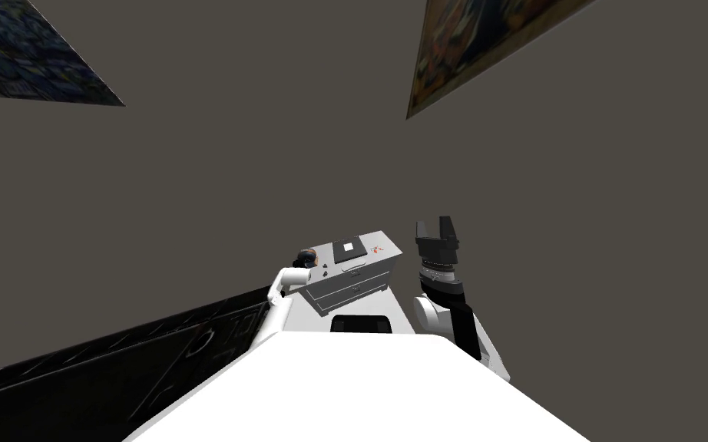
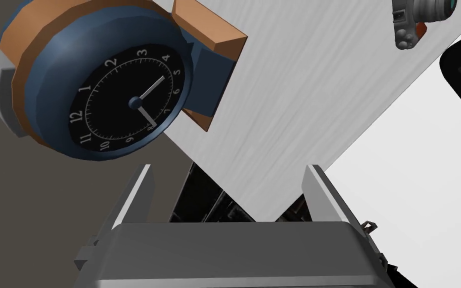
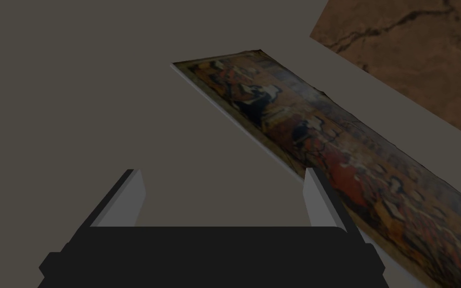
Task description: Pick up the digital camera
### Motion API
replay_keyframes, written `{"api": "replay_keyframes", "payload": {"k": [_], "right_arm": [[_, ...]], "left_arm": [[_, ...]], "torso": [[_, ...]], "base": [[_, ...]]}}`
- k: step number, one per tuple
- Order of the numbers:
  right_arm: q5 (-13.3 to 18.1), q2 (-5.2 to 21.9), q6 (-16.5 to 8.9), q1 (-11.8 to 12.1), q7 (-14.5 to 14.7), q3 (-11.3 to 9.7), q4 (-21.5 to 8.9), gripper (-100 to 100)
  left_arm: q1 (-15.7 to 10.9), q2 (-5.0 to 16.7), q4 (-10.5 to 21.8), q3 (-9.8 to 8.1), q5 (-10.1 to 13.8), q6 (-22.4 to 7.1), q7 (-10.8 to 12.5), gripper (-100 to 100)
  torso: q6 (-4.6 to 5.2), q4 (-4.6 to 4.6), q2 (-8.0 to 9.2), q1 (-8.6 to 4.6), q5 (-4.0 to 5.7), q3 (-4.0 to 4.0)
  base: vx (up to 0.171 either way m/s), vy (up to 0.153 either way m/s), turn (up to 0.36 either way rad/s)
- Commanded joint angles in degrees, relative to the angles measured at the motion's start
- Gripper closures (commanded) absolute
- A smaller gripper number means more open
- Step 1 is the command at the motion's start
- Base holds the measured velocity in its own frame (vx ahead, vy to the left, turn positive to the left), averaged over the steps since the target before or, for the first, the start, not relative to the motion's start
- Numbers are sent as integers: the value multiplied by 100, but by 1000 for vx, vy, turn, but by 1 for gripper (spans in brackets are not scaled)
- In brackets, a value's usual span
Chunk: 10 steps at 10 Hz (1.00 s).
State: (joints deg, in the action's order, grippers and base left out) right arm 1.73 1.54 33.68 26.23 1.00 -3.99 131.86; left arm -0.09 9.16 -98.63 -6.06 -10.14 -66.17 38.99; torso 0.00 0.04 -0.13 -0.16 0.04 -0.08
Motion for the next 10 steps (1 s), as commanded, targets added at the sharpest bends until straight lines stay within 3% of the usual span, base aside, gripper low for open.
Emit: {"api": "replay_keyframes", "payload": {"k": [1, 4, 7, 10], "right_arm": [[0, 0, 0, 0, 0, 0, 0, 0], [0, 0, 0, 0, 0, 0, 0, 0], [0, 0, 0, 0, 0, 0, 0, 0], [0, 0, 0, 1, 0, 0, 0, 0]], "left_arm": [[-95, -89, 137, -45, -62, -286, 87, -100], [-162, -177, 246, -85, -103, -556, 151, -100], [-333, -522, 501, -184, -201, -1091, 304, -100], [-438, -929, 630, -239, -254, -1372, 389, -100]], "torso": [[0, 0, 0, 0, 0, 0], [1, 0, -2, 0, 0, -1], [1, 1, -5, -7, 1, -3], [1, 4, -20, 0, 0, -12]], "base": [[52, -45, -15], [39, -41, -11], [58, -56, -22], [84, -39, -17]]}}
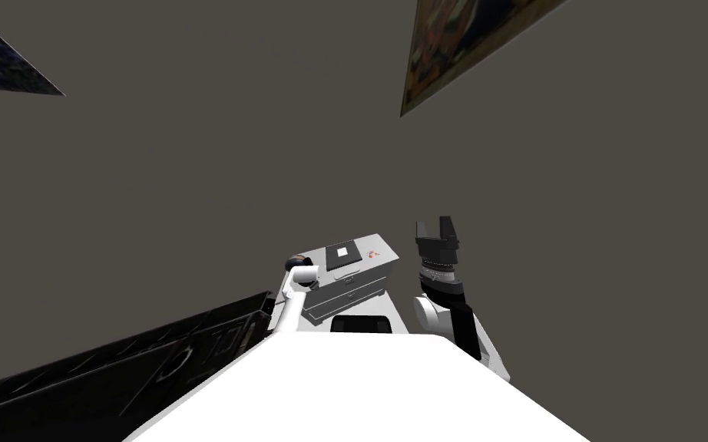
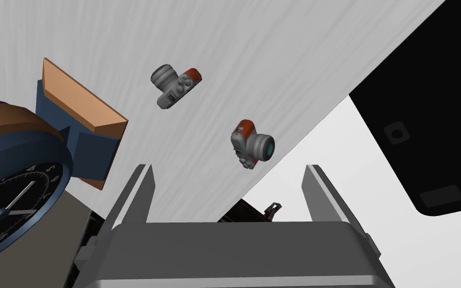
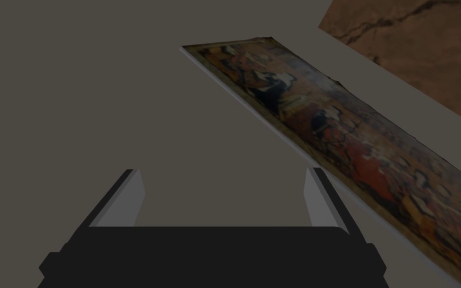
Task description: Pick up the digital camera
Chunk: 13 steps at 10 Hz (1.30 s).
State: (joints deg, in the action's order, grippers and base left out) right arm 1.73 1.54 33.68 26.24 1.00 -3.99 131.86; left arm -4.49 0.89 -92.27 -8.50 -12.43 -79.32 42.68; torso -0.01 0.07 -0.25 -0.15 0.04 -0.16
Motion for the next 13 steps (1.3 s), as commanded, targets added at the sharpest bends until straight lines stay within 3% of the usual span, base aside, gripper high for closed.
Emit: {"api": "replay_keyframes", "payload": {"k": [1, 2, 3, 4, 7, 8, 9, 13], "right_arm": [[0, 0, 0, 0, 0, 0, 0, 0], [0, 0, 0, 0, 0, 0, 0, 0], [0, 0, 0, -1, 0, 0, 0, 0], [0, 0, 0, -1, 0, 0, 0, 0], [0, 0, 0, 0, 0, 0, 0, 0], [0, 0, 0, 0, 0, 0, 0, 0], [0, 0, 0, -1, 0, 0, 0, 0], [0, 0, 0, -1, 0, 0, 0, 0]], "left_arm": [[-10, -179, 8, 0, -31, -87, 29, -100], [-29, -112, 64, -2, -24, -24, 27, -100], [-34, -124, 73, 0, -28, -28, 36, 0], [-19, -117, 210, -22, -12, 133, 10, -100], [10, -105, 486, -67, 19, 453, -39, -100], [11, -107, 409, -58, 15, 363, -31, -100], [13, -106, 418, -60, 17, 386, -37, 100], [11, -106, 416, -61, 17, 383, -36, 100]], "torso": [[0, 0, 0, 0, 0, 0], [0, -2, 8, 3, -1, 5], [-1, -4, 18, 11, -2, 10], [-1, -6, 24, 15, -3, 14], [-1, -4, 16, 16, -3, 10], [-1, -4, 16, 15, -3, 9], [-1, -5, 21, 16, -3, 12], [0, -6, 27, 19, -5, 16]], "base": [[41, -26, -5], [16, -11, -2], [0, 0, 0], [22, -4, 39], [34, -7, 36], [16, -5, 7], [0, 0, 0], [0, 0, 0]]}}
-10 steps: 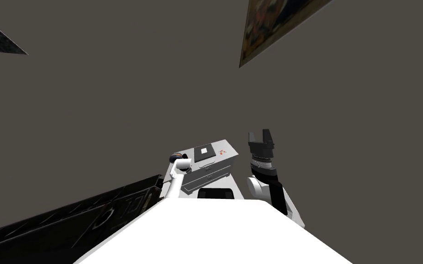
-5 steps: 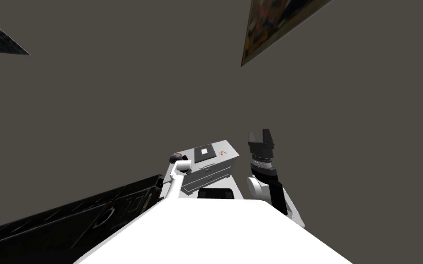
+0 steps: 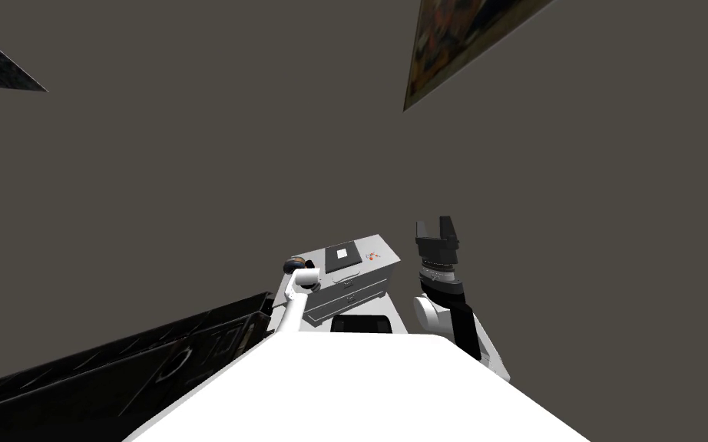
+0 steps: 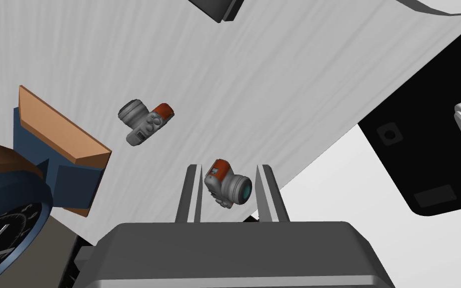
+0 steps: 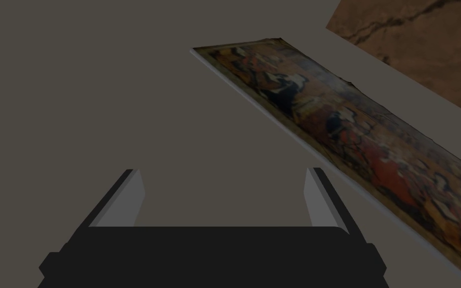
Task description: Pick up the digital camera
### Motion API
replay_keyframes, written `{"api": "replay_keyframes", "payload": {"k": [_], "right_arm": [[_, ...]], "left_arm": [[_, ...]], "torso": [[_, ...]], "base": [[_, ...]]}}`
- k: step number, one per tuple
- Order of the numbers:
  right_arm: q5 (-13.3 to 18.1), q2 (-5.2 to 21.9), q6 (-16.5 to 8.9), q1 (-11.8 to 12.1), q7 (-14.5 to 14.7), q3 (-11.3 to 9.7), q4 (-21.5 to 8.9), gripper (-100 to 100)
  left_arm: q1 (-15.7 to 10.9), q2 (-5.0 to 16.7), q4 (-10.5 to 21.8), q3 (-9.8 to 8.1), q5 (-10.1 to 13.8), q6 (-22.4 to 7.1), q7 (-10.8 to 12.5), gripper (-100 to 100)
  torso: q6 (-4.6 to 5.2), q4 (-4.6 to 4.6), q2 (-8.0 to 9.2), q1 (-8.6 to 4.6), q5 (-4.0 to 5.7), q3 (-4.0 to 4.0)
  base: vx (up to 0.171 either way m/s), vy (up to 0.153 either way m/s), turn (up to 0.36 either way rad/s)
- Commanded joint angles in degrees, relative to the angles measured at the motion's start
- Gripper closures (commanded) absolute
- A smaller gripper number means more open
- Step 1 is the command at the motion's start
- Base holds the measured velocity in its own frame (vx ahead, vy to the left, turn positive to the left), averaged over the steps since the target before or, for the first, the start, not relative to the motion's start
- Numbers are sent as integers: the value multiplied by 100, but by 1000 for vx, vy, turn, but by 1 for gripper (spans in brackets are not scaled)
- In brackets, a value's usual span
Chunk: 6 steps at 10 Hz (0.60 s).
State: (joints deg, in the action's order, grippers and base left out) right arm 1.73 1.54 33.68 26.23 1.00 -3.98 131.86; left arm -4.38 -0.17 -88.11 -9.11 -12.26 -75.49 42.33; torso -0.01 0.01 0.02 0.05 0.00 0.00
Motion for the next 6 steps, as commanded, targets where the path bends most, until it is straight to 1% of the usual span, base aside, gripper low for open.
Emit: {"api": "replay_keyframes", "payload": {"k": [1, 2, 4, 5, 6], "right_arm": [[0, 0, 0, 0, 0, 0, 0, 0], [0, 0, 0, 0, 0, 0, 0, 0], [0, 0, 0, -1, 0, 0, 0, 0], [0, 0, 0, -1, 0, 0, 0, 0], [0, 0, 0, 0, 0, 0, 0, 0]], "left_arm": [[0, 0, 0, 0, 0, 0, 0, 0], [-25, -10, -160, 31, -24, -197, 38, 100], [-40, -15, -298, 53, -39, -357, 62, 100], [-24, -16, -266, 48, -35, -291, 48, 100], [-25, -18, -276, 51, -36, -313, 50, 0]], "torso": [[0, 0, 0, 0, 0, 0], [0, 0, 0, 0, 0, 0], [2, -3, 15, 0, 0, 8], [1, -3, 16, 0, 0, 9], [0, -1, 10, 0, 0, 6]], "base": [[0, 0, 0], [-29, 7, -49], [-39, 7, -42], [-17, 2, -7], [0, 0, 0]]}}
